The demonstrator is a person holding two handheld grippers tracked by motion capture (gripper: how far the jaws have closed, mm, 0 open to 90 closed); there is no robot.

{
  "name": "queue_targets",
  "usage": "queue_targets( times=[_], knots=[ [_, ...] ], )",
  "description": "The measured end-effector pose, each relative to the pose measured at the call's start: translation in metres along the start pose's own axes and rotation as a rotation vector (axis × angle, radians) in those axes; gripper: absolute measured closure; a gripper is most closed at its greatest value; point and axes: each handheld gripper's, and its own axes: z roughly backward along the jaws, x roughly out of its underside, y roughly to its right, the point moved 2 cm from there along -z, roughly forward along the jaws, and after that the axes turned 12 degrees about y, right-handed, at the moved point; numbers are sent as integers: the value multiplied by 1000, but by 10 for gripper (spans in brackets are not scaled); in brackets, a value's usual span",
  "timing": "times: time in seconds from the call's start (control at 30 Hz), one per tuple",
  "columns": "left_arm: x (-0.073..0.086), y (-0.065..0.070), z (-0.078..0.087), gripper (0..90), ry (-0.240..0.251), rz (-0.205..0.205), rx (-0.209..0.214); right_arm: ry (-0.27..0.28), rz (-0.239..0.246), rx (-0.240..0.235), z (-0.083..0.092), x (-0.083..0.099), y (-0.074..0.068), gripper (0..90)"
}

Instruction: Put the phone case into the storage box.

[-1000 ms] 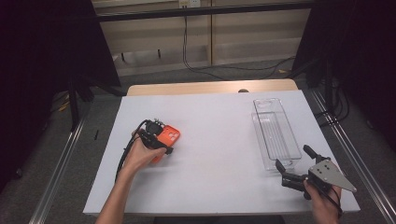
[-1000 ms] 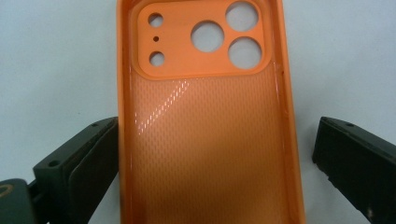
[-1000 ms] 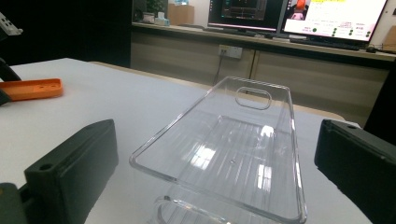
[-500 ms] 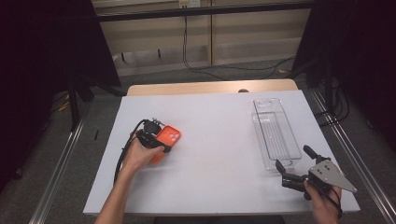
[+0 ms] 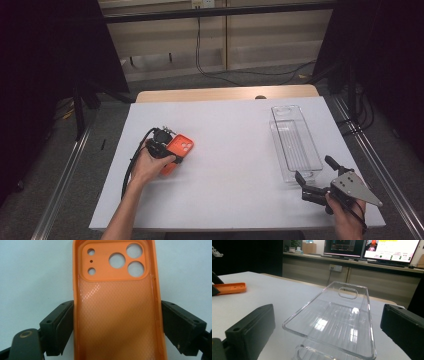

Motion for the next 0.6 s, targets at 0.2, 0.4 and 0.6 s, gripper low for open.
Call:
queue_targets(
  times=[0.2,0.4,0.6],
  knots=[
    [0,2,1,162,-1,-5,5,0,0,-1,1,0,0,0],
    [0,3,3,161,13,8,20,-3,0,-2,0,0,0,0],
    [-1,2,8,161,34,17,14,-3,-1,-2,1,0,0,0]
  ],
)
